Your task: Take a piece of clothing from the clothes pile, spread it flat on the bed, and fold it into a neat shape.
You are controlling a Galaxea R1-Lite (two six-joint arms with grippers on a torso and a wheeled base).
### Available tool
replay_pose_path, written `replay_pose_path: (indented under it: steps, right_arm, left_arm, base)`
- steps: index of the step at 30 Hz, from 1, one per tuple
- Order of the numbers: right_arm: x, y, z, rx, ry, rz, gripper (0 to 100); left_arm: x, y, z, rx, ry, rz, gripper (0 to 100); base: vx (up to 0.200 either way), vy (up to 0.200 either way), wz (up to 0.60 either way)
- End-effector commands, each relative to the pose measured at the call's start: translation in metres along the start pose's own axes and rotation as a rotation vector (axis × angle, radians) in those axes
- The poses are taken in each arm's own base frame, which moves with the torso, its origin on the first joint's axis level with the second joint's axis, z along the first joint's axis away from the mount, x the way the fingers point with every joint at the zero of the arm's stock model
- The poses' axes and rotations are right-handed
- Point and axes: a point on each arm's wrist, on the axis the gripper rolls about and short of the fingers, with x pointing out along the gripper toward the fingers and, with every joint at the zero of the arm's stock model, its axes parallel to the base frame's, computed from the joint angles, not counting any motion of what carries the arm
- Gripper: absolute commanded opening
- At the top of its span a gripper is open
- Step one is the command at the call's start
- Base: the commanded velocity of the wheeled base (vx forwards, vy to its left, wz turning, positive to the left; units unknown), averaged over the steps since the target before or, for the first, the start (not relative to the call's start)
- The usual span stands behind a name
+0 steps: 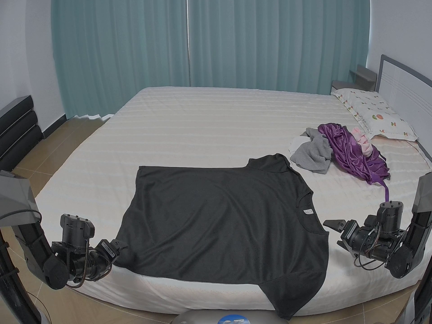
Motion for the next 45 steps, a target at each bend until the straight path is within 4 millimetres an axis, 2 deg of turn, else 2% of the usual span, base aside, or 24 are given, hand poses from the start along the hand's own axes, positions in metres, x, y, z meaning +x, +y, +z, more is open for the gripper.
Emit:
replay_pose_path:
  steps: [1,5,11,12,19,31,37,43,45]
  right_arm:
    - [0.001,-0.001,0.0,0.002,0.003,-0.004,100]
    - [0.001,-0.001,-0.001,0.001,0.005,-0.002,100]
    - [0.001,-0.001,-0.001,0.001,0.006,-0.004,100]
    - [0.001,-0.001,-0.001,0.002,0.007,-0.005,100]
    - [0.001,0.0,-0.004,-0.005,0.015,-0.003,100]
    - [0.0,0.0,-0.004,-0.006,0.015,-0.005,100]
    - [0.0,0.0,-0.004,-0.007,0.015,-0.007,100]
    - [-0.005,-0.004,-0.009,-0.019,0.035,-0.028,100]
    - [-0.004,-0.011,-0.015,-0.062,0.068,-0.06,100]
  left_arm:
    - [0.016,0.012,0.0,-0.015,0.007,0.046,100]
    - [0.025,0.018,0.002,-0.009,-0.005,0.057,100]
    - [0.027,0.019,0.008,-0.027,-0.038,0.041,100]
    - [0.026,0.019,0.009,-0.03,-0.043,0.036,0]
    - [0.023,0.022,0.009,-0.032,-0.052,0.037,0]
    - [0.011,0.036,0.001,0.121,-0.044,0.118,0]
    - [0.01,0.037,0.001,0.131,-0.05,0.128,0]
    - [0.004,0.039,-0.001,0.162,-0.043,0.135,0]
    - [0.004,0.04,-0.001,0.165,-0.043,0.136,0]
  base:
    - [0.0,0.0,0.0]
    - [0.0,0.0,0.0]
    - [0.0,0.0,0.0]
    - [0.0,0.0,0.0]
    - [0.0,0.0,0.0]
    - [0.0,0.0,0.0]
    - [0.0,0.0,0.0]
    - [0.0,0.0,0.0]
    - [0.0,0.0,0.0]
